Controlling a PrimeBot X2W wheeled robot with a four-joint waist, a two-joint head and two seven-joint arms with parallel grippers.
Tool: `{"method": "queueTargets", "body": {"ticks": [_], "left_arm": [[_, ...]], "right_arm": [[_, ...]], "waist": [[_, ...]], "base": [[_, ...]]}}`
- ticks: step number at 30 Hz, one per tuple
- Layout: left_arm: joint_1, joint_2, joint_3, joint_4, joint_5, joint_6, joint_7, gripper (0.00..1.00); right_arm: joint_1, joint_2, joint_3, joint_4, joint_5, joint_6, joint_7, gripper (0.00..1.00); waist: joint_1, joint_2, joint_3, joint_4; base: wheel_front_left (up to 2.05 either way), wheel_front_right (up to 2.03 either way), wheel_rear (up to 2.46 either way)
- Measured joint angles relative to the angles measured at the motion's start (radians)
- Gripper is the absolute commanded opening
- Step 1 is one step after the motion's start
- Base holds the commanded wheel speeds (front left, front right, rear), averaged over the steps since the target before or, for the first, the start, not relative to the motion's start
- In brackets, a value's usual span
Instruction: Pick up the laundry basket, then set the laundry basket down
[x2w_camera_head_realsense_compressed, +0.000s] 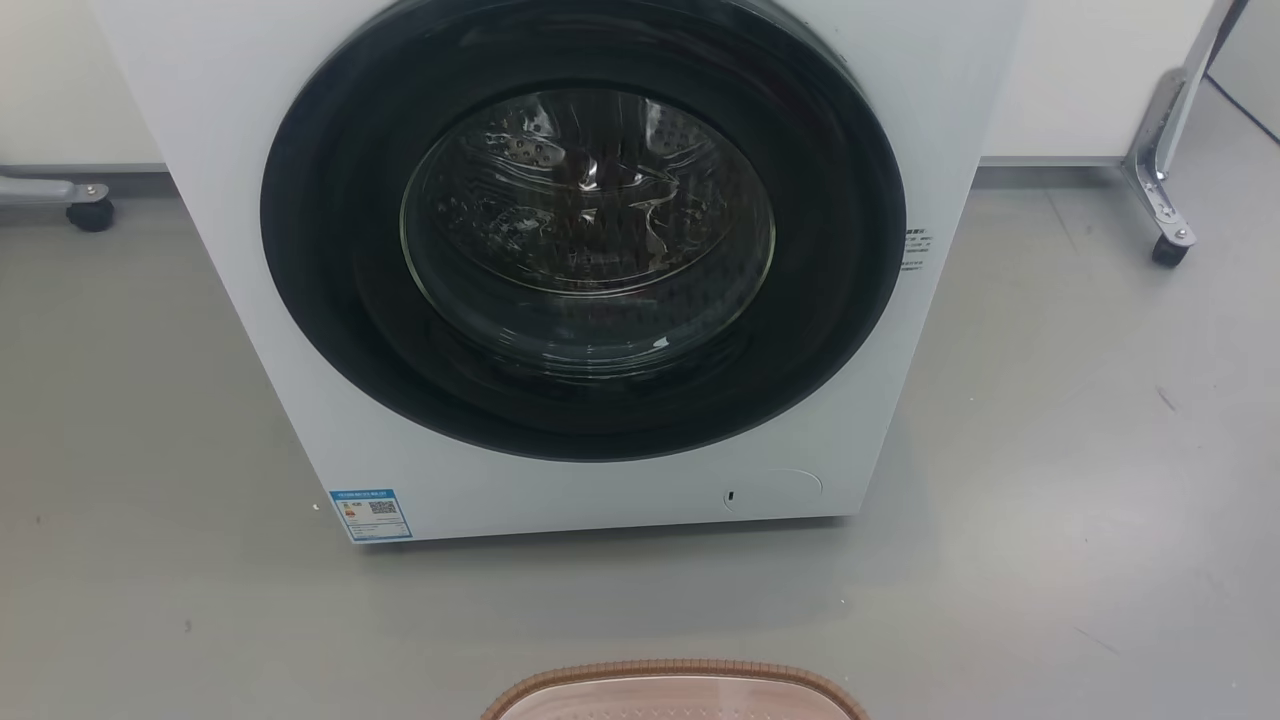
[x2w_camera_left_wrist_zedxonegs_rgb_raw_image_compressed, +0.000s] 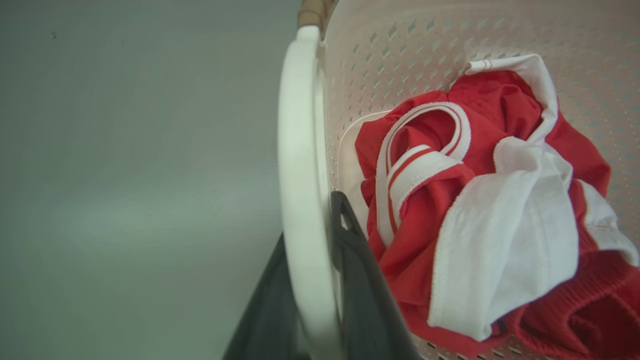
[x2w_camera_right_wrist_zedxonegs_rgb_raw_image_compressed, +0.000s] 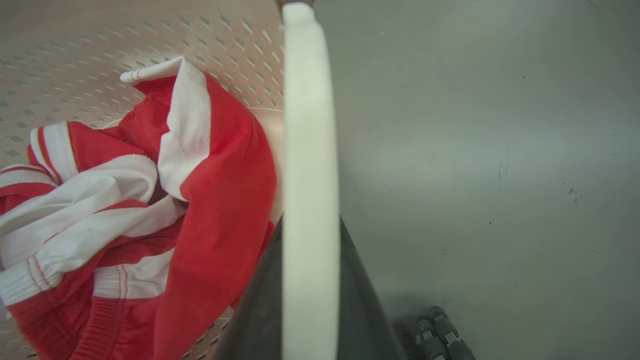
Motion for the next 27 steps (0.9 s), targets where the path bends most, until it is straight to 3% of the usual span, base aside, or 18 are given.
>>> {"method": "queueTargets", "body": {"ticks": [27], "left_arm": [[-0.012,0.000,-0.023,0.016,-0.034,0.001,-0.003,0.00]], "right_arm": [[-0.008,0.000,0.042,-0.001,0.045,0.000,-0.009,0.00]], "waist": [[0.0000,0.0000,0.014,0.000]], "base": [[0.00,0.00,0.00]]}}
